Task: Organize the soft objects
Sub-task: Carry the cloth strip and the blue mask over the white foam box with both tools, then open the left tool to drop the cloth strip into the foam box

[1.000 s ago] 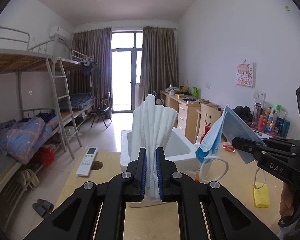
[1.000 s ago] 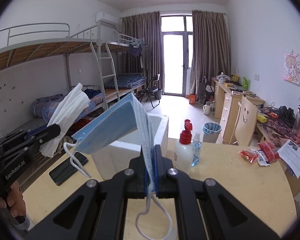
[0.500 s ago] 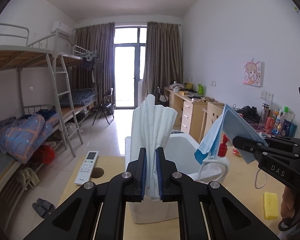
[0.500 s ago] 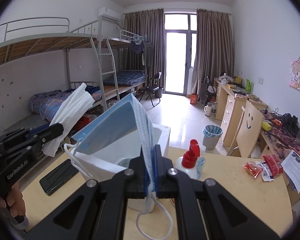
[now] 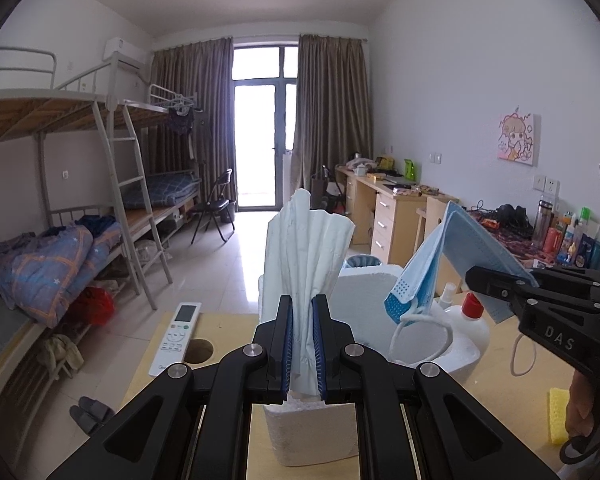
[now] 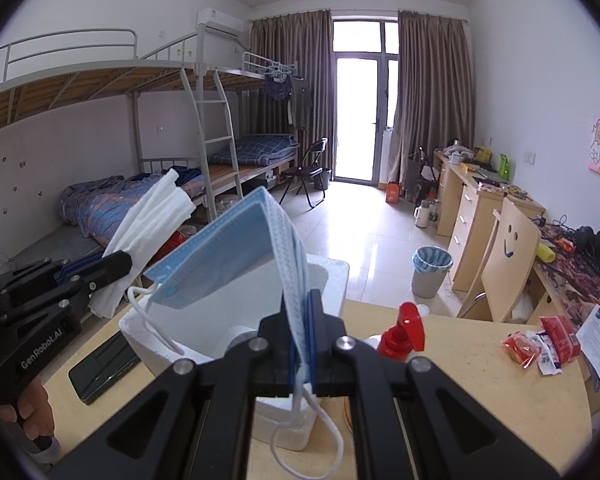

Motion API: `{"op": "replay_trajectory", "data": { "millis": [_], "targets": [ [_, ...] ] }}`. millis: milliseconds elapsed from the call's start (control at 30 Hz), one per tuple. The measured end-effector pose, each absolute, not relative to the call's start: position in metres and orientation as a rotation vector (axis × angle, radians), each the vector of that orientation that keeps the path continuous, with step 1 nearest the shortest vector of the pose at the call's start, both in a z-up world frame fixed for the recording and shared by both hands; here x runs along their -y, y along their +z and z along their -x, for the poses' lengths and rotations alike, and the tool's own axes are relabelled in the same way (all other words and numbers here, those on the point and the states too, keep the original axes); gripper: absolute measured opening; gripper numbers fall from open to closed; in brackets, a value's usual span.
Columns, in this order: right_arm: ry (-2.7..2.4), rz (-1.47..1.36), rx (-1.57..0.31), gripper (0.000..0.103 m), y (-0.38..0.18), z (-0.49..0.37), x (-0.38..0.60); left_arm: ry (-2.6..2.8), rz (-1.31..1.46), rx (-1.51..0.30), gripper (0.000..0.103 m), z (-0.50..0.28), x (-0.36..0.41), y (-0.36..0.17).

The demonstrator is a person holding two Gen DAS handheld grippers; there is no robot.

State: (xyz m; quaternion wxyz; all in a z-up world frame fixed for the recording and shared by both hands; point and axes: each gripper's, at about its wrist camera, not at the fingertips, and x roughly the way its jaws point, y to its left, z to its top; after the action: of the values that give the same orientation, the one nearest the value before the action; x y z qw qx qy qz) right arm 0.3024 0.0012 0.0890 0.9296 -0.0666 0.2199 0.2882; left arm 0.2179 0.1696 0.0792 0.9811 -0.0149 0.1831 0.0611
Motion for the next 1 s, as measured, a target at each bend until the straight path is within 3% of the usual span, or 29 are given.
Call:
{"op": "replay_trajectory", "data": {
  "millis": [900,1000],
  "targets": [
    [0.462,0.113,-0.442,0.008,0.097,-0.297,0.038,-0.036,0.047,-0.432,0.010,-0.269,-0.159,0.072],
    [0.462,0.110,-0.440,0.008,0.098,-0.297,0.039,-0.035,0.041,-0.438,0.018,-0.271,-0.159,0.071]
  ]
}}
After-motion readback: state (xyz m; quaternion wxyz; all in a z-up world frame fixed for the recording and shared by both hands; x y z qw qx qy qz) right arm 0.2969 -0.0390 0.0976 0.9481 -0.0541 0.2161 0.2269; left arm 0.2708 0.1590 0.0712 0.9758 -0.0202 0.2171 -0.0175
